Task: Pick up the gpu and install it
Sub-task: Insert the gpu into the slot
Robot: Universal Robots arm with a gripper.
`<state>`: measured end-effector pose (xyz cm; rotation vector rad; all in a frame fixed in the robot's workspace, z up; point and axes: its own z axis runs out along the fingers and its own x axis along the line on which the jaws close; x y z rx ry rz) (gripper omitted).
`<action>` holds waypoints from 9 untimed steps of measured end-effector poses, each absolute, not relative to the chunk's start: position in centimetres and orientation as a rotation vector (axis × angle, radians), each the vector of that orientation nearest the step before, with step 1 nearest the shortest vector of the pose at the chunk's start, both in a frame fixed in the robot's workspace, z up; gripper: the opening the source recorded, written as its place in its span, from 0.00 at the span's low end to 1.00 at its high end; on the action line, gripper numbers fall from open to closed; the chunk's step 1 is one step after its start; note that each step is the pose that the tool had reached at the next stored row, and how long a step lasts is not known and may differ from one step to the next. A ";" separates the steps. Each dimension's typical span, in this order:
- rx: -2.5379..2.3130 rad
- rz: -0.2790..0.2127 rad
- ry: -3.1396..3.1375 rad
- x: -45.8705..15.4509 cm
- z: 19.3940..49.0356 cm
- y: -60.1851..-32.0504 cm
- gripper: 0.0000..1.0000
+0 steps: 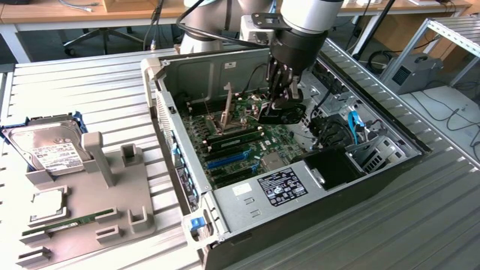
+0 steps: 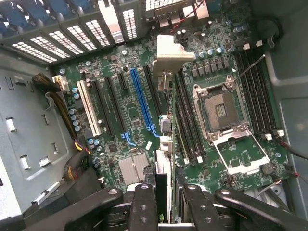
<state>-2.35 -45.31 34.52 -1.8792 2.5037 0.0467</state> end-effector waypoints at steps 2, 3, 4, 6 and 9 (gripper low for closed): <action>-1.887 0.047 2.498 -2.4 34.5 -45.3 0.26; -1.891 0.047 2.495 -2.4 34.5 -45.3 0.26; -1.895 0.047 2.492 -2.3 34.5 -45.3 0.26; -1.903 0.047 2.486 -2.4 34.5 -45.3 0.26; -1.922 0.047 2.472 -2.4 34.5 -45.3 0.26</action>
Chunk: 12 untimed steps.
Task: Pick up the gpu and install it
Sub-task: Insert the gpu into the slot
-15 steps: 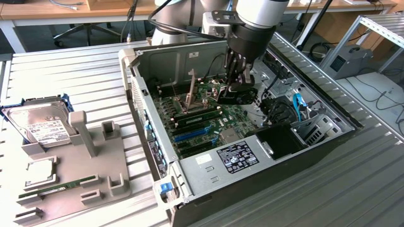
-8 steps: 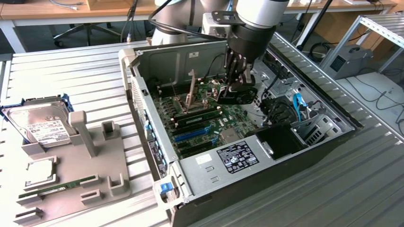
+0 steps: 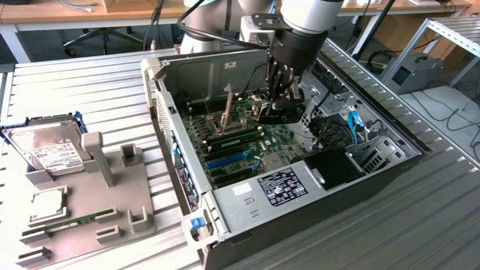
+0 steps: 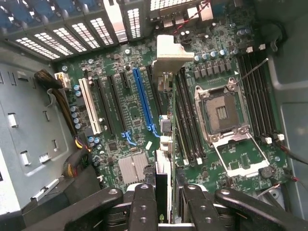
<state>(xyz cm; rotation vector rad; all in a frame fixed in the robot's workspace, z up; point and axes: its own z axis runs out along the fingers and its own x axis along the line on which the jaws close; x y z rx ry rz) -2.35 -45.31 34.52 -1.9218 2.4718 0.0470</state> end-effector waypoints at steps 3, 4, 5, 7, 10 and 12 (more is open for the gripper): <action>-1.941 0.047 2.457 -2.4 34.5 -45.3 0.26; -1.947 0.047 2.452 -2.4 34.5 -45.3 0.26; -1.955 0.047 2.446 -2.4 34.5 -45.3 0.26; -1.969 0.047 2.435 -2.4 34.5 -45.3 0.26; -1.992 0.047 2.416 -2.4 34.5 -45.3 0.26; -2.007 0.048 2.405 -2.4 34.5 -45.3 0.26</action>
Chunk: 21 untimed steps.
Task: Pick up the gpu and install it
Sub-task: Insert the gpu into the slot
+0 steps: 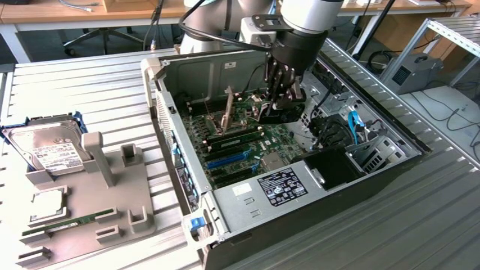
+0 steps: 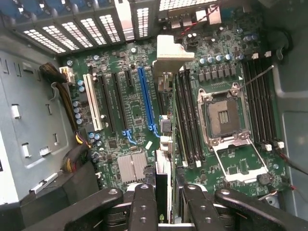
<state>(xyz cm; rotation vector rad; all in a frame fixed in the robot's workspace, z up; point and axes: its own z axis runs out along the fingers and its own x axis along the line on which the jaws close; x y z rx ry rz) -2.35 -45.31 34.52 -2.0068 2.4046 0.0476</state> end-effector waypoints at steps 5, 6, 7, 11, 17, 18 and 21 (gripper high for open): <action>-2.055 0.048 2.365 -2.4 34.5 -45.3 0.26; -2.059 0.048 2.361 -2.4 34.5 -45.3 0.26; -2.063 0.048 2.358 -2.4 34.5 -45.3 0.26; -2.075 0.048 2.347 -2.3 34.5 -45.3 0.26; -2.099 0.048 2.326 -2.4 34.5 -45.3 0.26; -2.103 0.048 2.322 -2.4 34.5 -45.3 0.26; -2.120 0.048 2.307 -2.4 34.5 -45.3 0.26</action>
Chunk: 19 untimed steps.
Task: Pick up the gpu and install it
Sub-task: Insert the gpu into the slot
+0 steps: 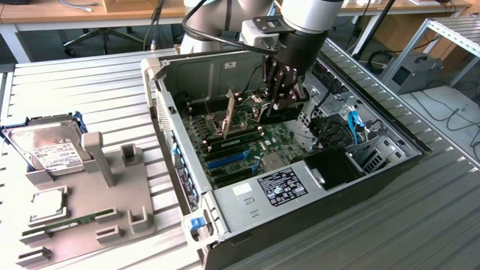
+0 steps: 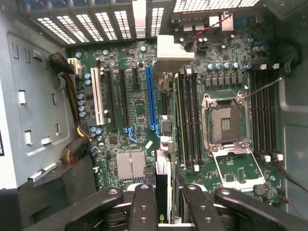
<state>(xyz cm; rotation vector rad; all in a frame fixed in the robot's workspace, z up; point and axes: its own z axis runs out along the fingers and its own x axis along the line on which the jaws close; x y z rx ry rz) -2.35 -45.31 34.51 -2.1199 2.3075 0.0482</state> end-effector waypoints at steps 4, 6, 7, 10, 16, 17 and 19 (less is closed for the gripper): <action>-2.143 0.048 2.287 -2.4 34.5 -45.3 0.26; -2.153 0.048 2.277 -2.4 34.5 -45.3 0.26; -2.158 0.048 2.272 -2.4 34.5 -45.3 0.26; -2.173 0.048 2.258 -2.3 34.5 -45.3 0.26; -2.182 0.049 2.250 -2.4 34.5 -45.3 0.26; -2.182 0.049 2.250 -2.4 34.5 -45.3 0.26; -2.182 0.049 2.250 -2.4 34.5 -45.3 0.26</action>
